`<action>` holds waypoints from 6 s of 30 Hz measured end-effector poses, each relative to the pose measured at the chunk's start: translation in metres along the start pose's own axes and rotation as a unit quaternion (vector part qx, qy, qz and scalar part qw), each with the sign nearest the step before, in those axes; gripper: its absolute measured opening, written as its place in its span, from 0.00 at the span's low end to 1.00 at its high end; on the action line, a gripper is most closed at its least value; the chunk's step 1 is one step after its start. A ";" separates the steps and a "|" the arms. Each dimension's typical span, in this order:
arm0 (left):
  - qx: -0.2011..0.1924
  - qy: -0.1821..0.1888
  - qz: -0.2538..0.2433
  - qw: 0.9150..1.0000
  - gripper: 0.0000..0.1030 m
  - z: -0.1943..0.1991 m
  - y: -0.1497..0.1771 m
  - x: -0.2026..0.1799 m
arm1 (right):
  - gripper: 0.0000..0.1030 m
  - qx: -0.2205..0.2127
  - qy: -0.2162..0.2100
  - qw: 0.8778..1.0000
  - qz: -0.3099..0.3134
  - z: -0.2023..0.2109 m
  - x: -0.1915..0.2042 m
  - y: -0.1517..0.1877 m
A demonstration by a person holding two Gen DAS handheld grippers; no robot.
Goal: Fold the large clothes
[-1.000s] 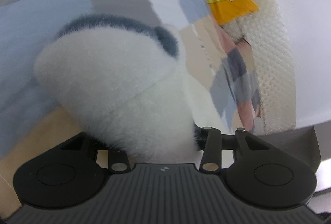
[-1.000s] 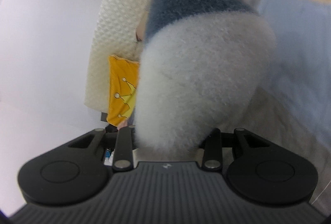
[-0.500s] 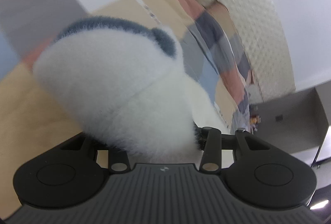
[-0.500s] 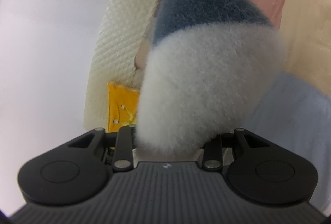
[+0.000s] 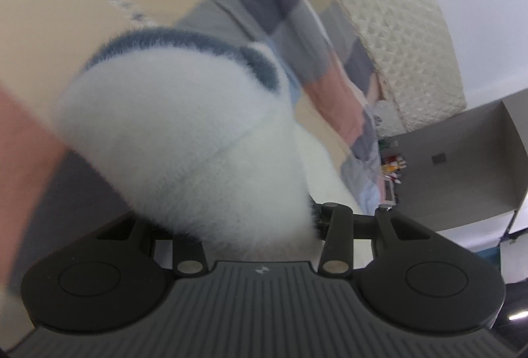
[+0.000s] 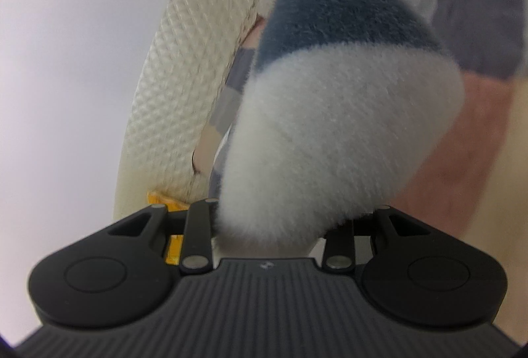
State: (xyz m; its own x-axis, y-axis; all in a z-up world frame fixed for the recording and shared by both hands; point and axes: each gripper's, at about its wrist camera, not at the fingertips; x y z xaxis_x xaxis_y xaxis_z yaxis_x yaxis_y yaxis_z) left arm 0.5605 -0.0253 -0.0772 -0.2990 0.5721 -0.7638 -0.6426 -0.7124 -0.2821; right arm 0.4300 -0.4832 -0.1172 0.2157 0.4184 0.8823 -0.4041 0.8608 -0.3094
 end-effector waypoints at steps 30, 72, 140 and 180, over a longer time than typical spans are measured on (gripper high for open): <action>0.122 0.059 -0.049 0.990 0.53 -0.157 0.020 0.079 | 0.40 0.029 0.045 0.998 -0.046 -0.062 -0.132 -0.005; -0.019 0.020 -0.404 0.915 0.72 0.248 0.138 -0.082 | 0.59 -0.011 0.071 0.972 0.223 0.195 0.085 0.088; -0.112 0.063 -0.488 0.863 0.74 0.375 0.338 0.100 | 0.59 -0.112 0.151 0.872 0.451 0.343 0.024 0.313; -0.118 0.058 -0.475 0.870 1.00 0.389 0.335 0.099 | 1.00 -0.133 0.173 0.872 0.439 0.344 0.019 0.298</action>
State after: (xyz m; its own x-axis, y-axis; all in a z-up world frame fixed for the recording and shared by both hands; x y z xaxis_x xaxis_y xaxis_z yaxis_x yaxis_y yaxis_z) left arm 0.0411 -0.0492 -0.0214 0.3694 0.9136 -0.1699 -0.3938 -0.0117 -0.9191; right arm 0.0081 -0.3187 -0.0702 0.2010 0.9724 0.1184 -0.3380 0.1822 -0.9233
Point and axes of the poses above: each gripper's, at about its wrist camera, not at the fingertips, and z roughly against the way its jaws point, x to its left, y to its underside, and after that the axes turned 2 degrees about y, right-handed
